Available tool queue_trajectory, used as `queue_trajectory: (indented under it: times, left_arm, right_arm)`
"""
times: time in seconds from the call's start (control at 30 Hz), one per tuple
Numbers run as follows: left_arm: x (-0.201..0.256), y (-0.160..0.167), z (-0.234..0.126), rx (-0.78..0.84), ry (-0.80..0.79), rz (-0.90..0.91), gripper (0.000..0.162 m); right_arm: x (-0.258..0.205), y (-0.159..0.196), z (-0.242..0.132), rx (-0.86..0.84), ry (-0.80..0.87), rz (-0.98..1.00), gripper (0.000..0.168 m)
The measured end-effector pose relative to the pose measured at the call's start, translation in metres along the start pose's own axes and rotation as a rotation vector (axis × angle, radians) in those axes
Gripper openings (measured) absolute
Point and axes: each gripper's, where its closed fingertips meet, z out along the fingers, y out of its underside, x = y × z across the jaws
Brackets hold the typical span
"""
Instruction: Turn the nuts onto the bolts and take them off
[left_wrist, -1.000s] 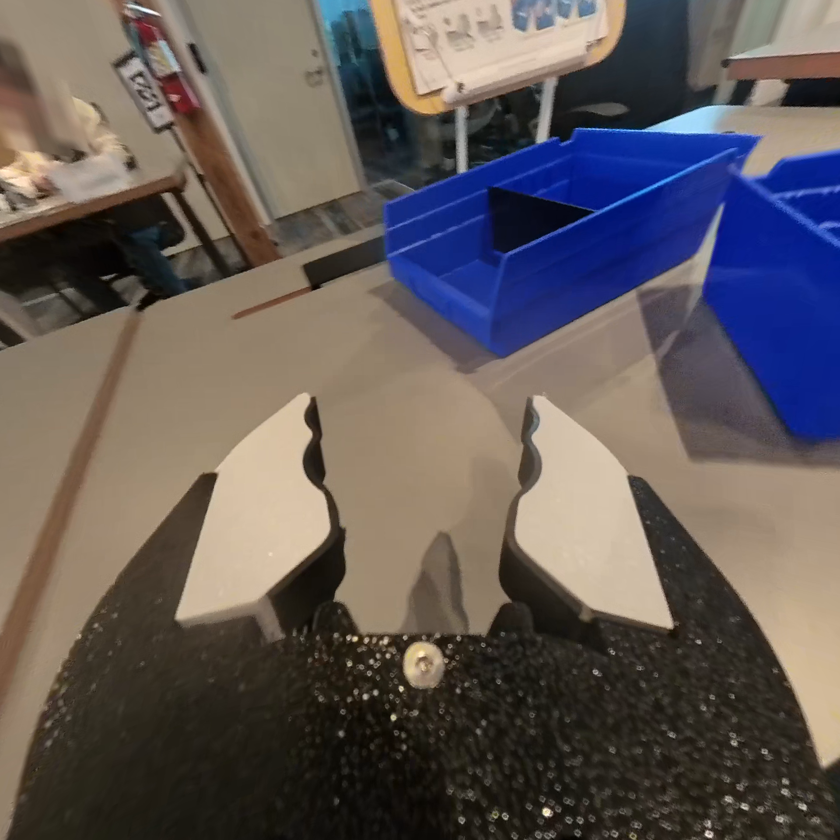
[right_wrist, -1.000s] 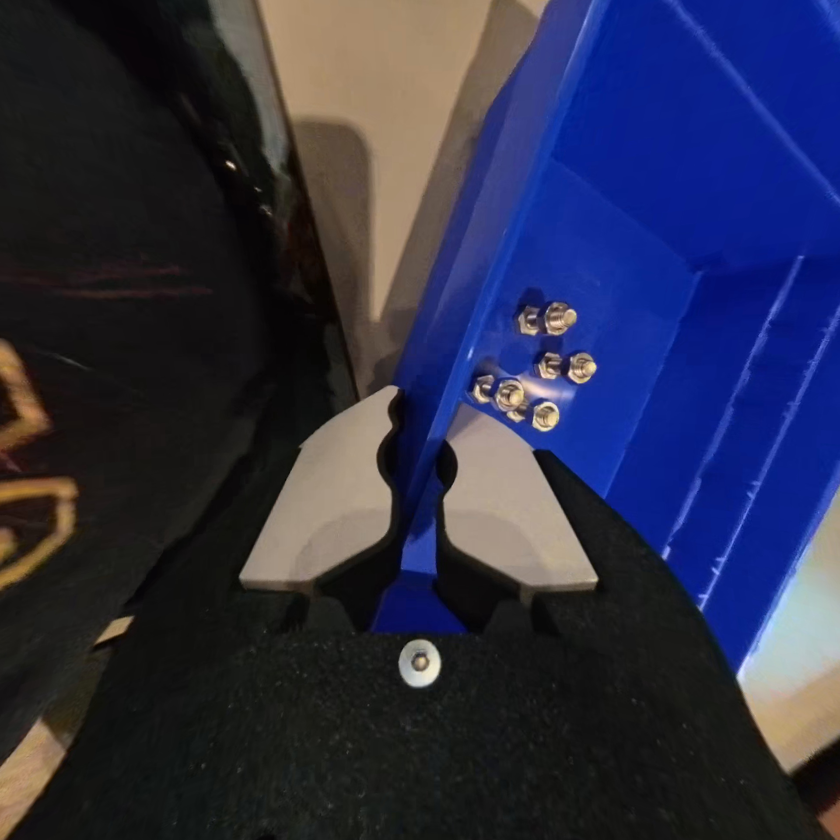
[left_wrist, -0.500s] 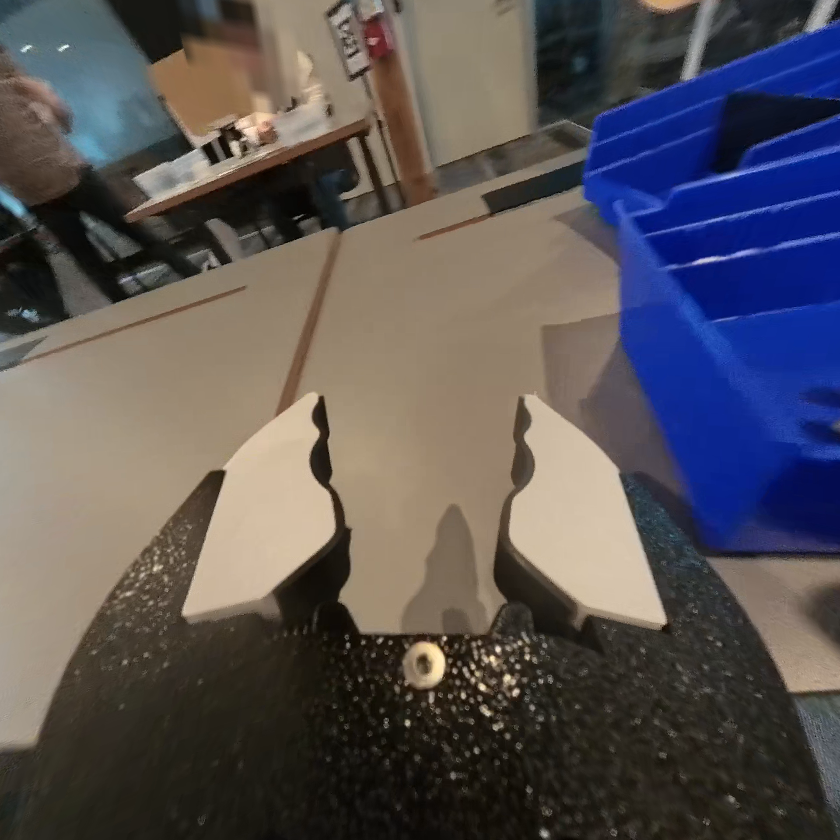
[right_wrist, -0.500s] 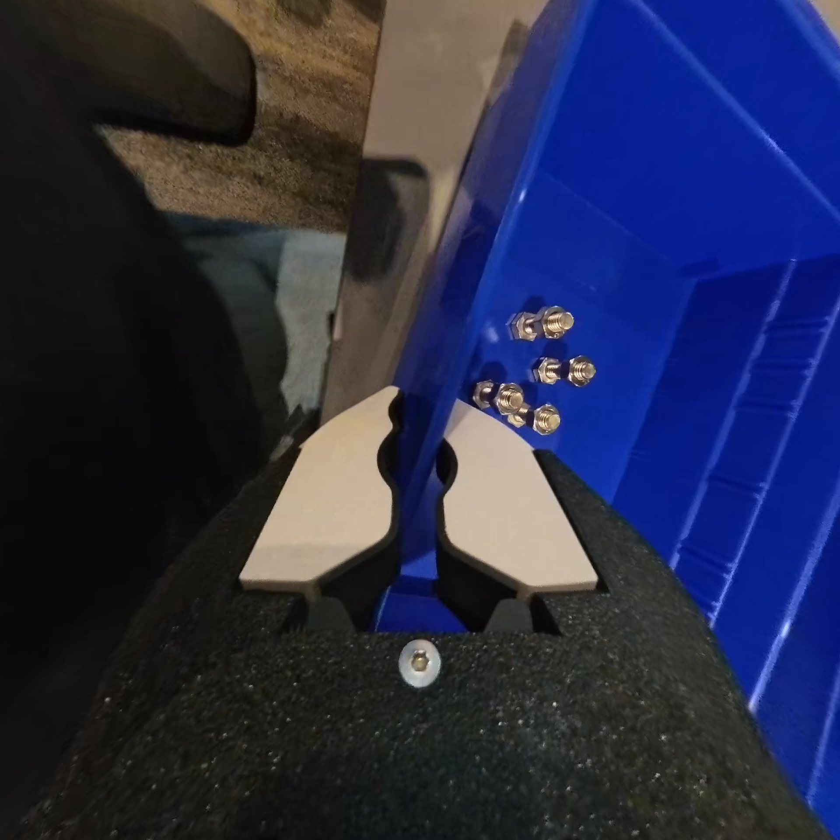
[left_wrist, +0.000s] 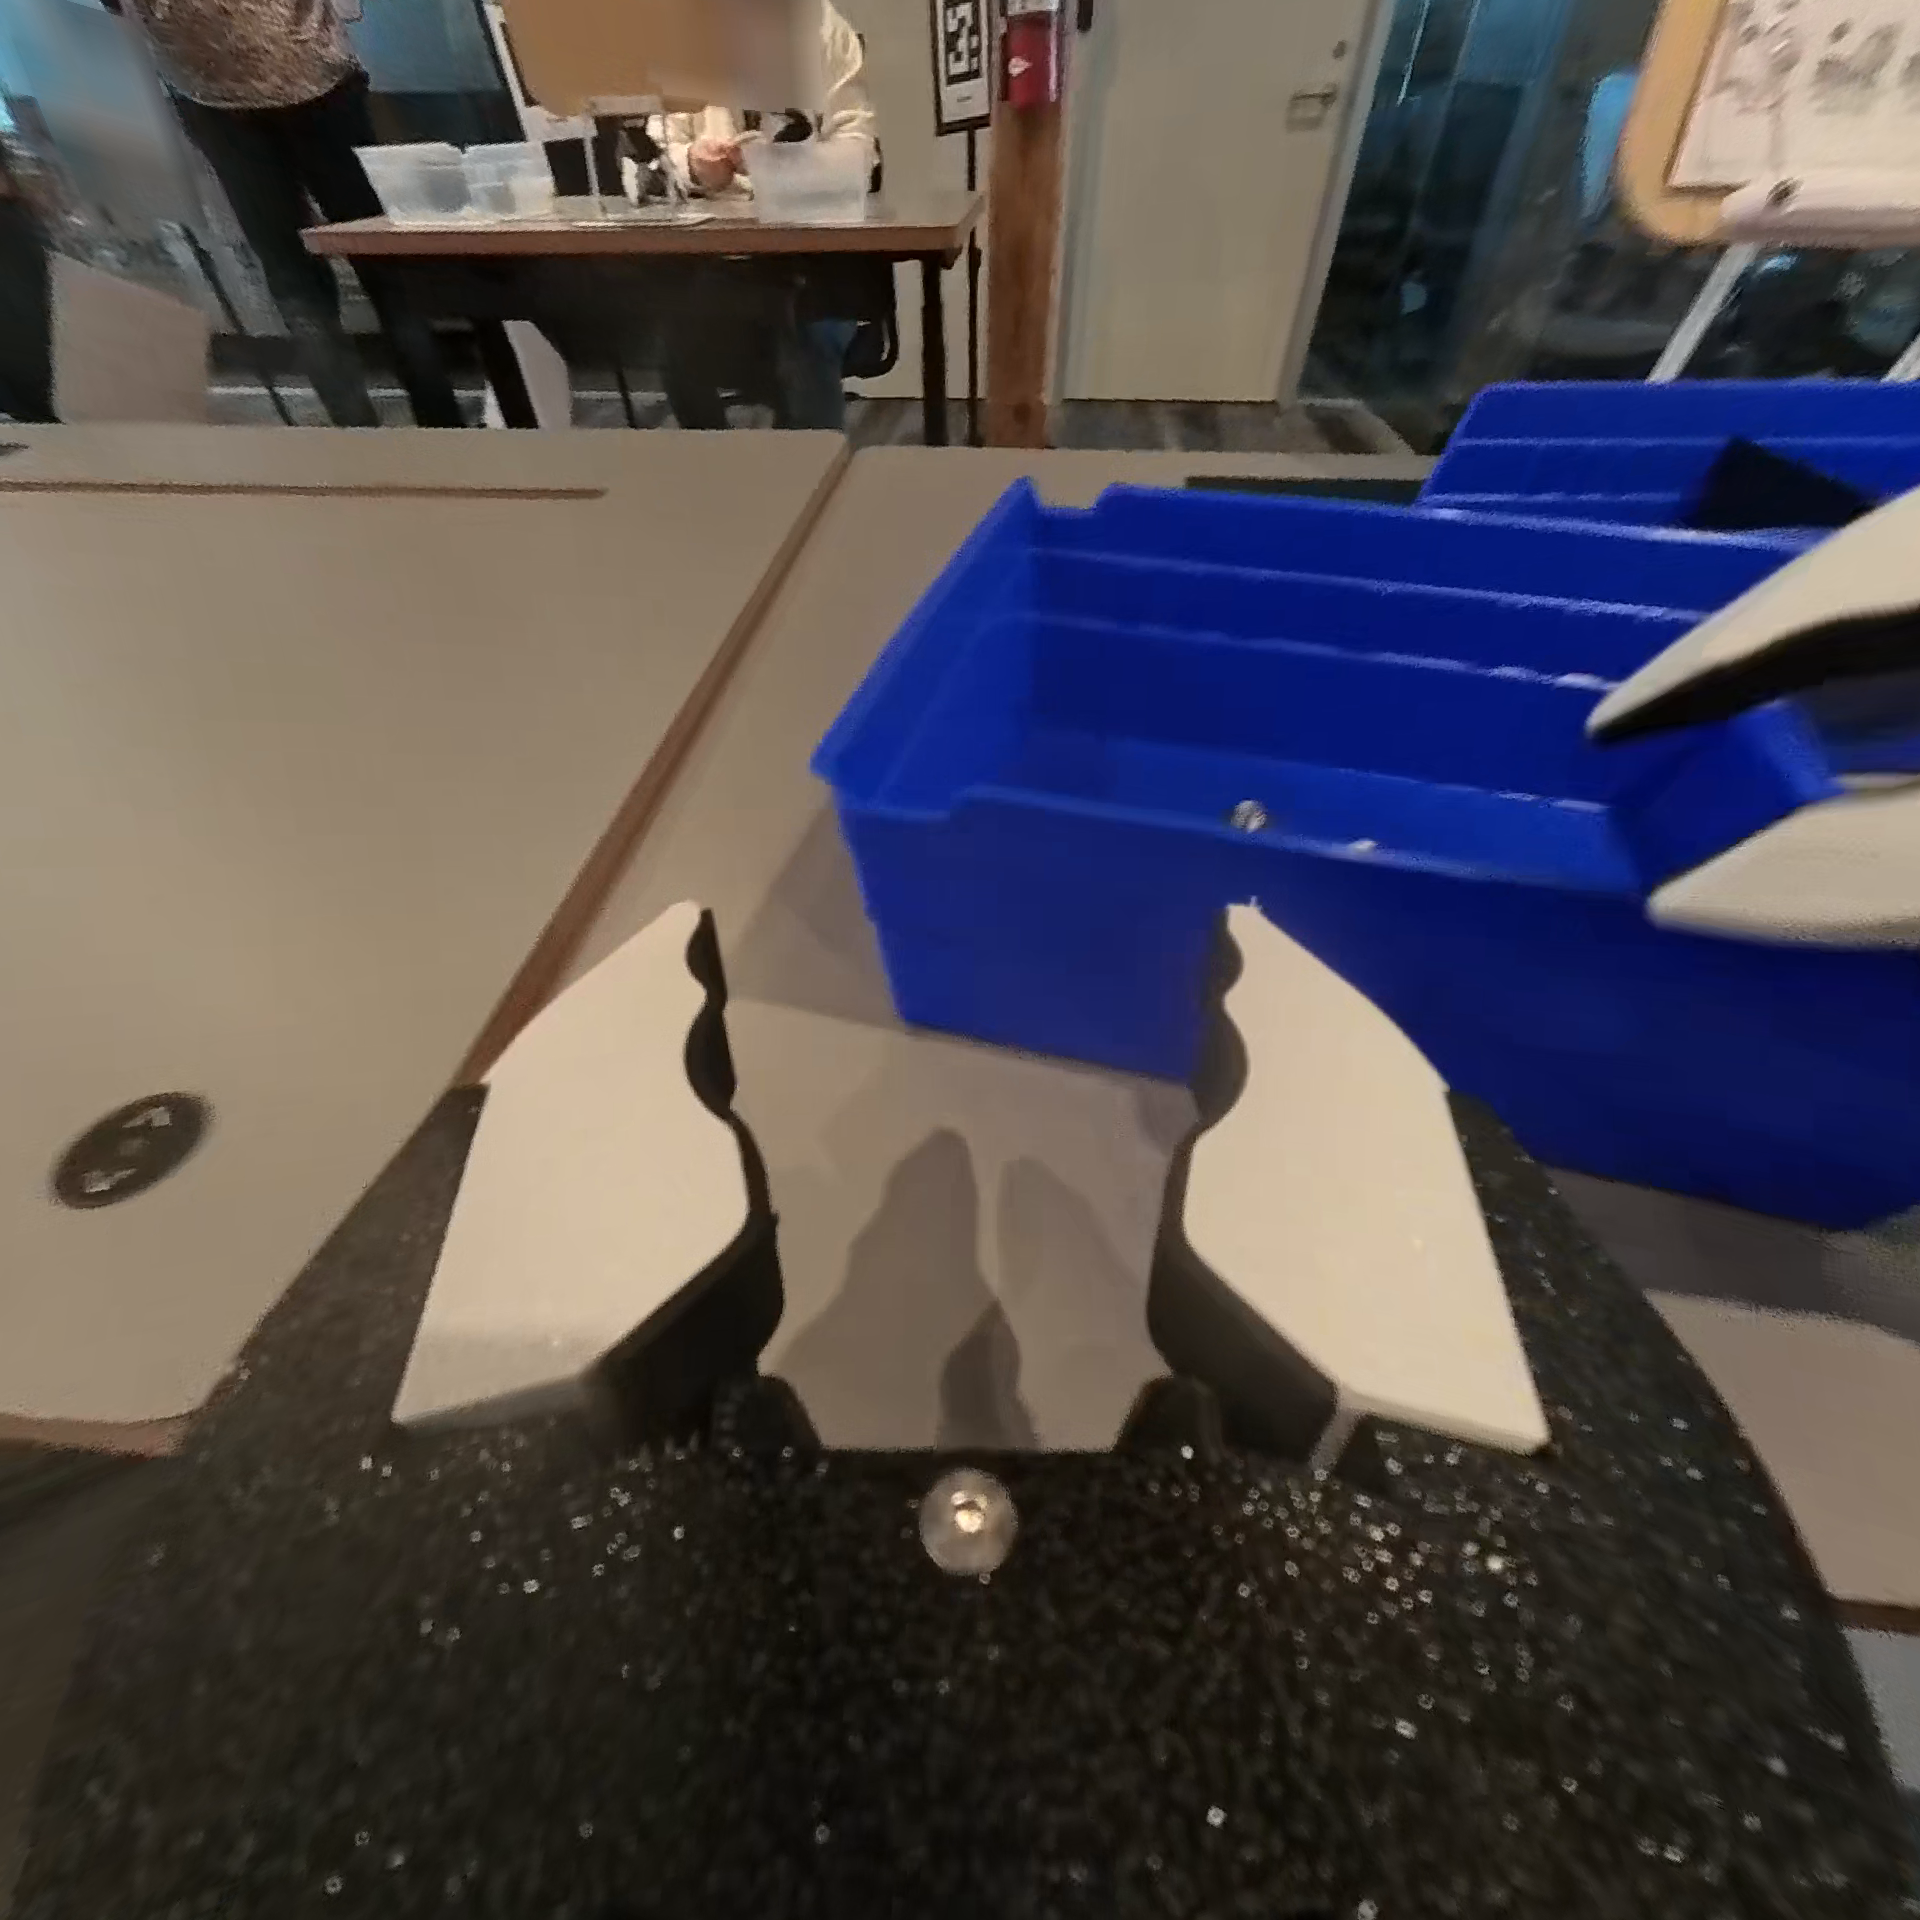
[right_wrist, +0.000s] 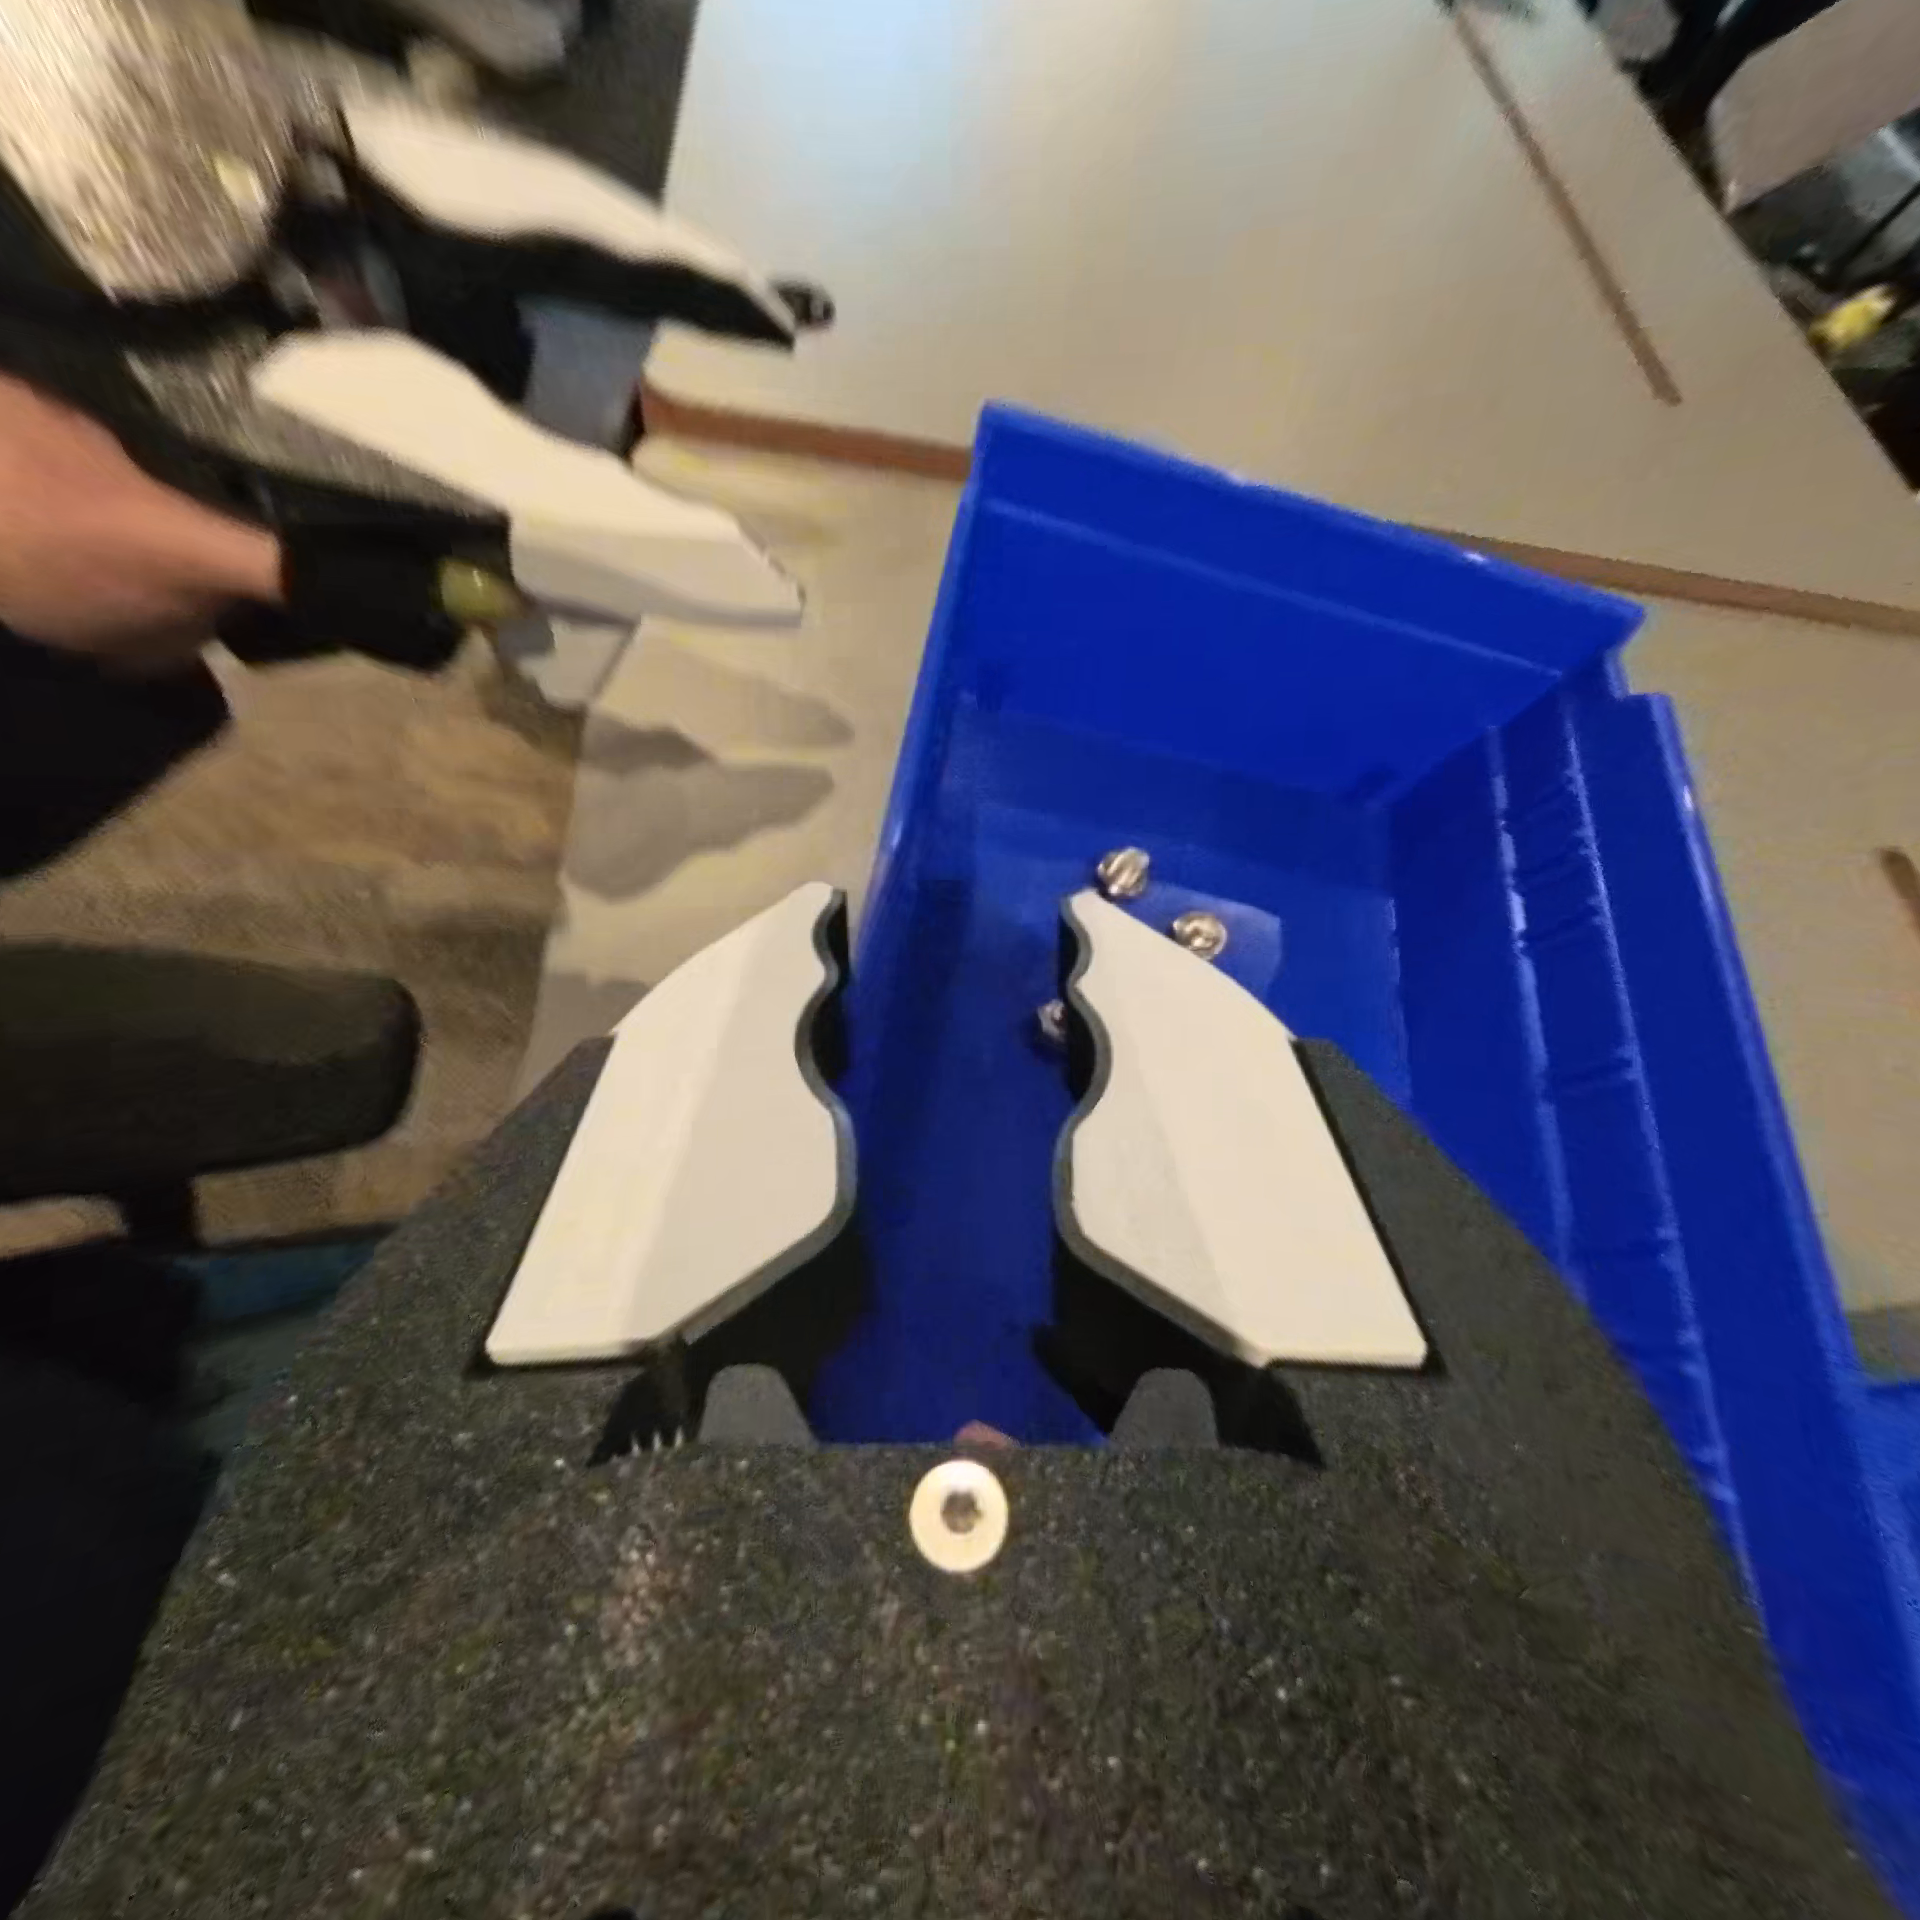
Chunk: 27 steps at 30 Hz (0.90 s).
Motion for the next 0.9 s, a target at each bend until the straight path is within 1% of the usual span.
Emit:
queue_trajectory:
  times: [0.17,0.3,0.4,0.47,0.57,0.67,0.77,0.9]
  left_arm:
    - [0.037,-0.007,0.004,-0.012,0.052,-0.003,0.103]
    - [0.065,-0.005,0.004,-0.036,0.062,0.024,0.111]
    - [0.089,-0.001,0.003,-0.071,0.1,0.006,0.111]
    - [0.107,0.009,0.0,-0.137,0.155,-0.023,0.101]
    - [0.125,0.016,-0.006,-0.15,0.179,-0.078,0.099]
    - [0.136,0.014,-0.007,-0.1,0.137,-0.08,0.111]
    - [0.144,0.004,-0.002,-0.044,0.107,-0.058,0.118]
    - [0.133,-0.016,0.007,0.006,0.007,0.0,0.124]
  right_arm:
    - [0.049,0.001,-0.063,0.179,0.13,0.103,0.031]
    - [0.097,0.028,-0.105,0.212,0.256,0.176,0.031]
    - [0.115,0.06,-0.116,0.175,0.254,0.229,0.031]
    - [0.116,0.073,-0.122,0.201,0.229,0.261,0.031]
    - [0.117,0.095,-0.125,0.19,0.226,0.258,0.03]
    - [0.121,0.115,-0.122,0.167,0.255,0.213,0.031]
    - [0.116,0.123,-0.126,0.21,0.246,0.157,0.03]
    - [0.113,0.144,-0.14,0.241,0.311,0.022,0.024]
